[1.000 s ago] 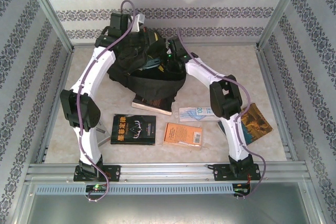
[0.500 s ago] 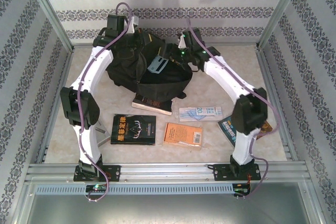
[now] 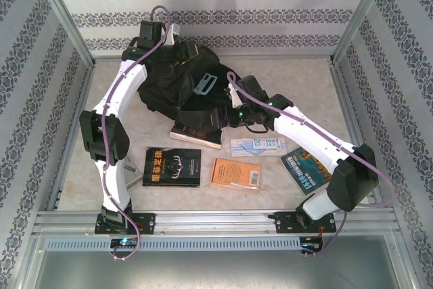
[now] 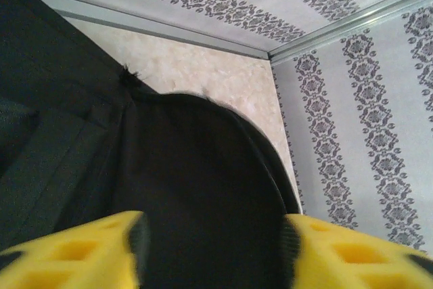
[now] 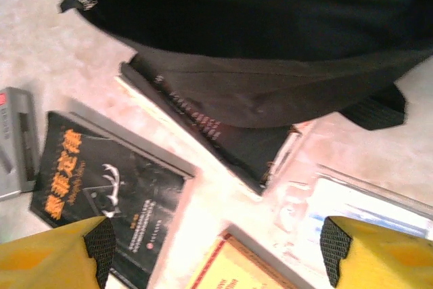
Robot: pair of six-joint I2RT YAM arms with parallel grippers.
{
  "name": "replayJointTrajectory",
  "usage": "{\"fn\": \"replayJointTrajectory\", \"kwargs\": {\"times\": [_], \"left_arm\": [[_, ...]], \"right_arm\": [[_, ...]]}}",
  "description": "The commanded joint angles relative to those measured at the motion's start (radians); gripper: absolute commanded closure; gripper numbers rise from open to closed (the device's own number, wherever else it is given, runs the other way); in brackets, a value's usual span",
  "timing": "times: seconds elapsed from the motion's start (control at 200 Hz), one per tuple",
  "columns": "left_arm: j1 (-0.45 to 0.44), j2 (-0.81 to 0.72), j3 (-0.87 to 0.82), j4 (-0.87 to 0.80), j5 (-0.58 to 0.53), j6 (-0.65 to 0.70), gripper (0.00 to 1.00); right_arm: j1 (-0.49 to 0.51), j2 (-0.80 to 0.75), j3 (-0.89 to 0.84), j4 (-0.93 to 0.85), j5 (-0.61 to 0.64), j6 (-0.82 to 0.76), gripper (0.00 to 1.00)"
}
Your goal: Pack the student bag
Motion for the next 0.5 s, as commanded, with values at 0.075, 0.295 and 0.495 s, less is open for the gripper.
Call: {"fn": "replayJointTrajectory", "kwargs": {"times": [0.075, 0.295, 0.495], "left_arm": [[-0.001, -0.183, -0.02, -0.174, -0.117, 0.051, 0.25], [0.053, -0.499, -0.343, -0.406, -0.556, 0.054, 0.02], [0.224, -0.678, -0.685, -0.526, -0.672, 0.025, 0.0]], "right_arm": [[-0.001, -0.103, -0.021, 0.001, 0.183, -0.021, 0.17], [0.004, -0.147, -0.08, 0.016, 0.2, -0.001, 0.16], [0.004, -0.204, -0.169, 0.076, 0.157, 0.001, 0.15]]}}
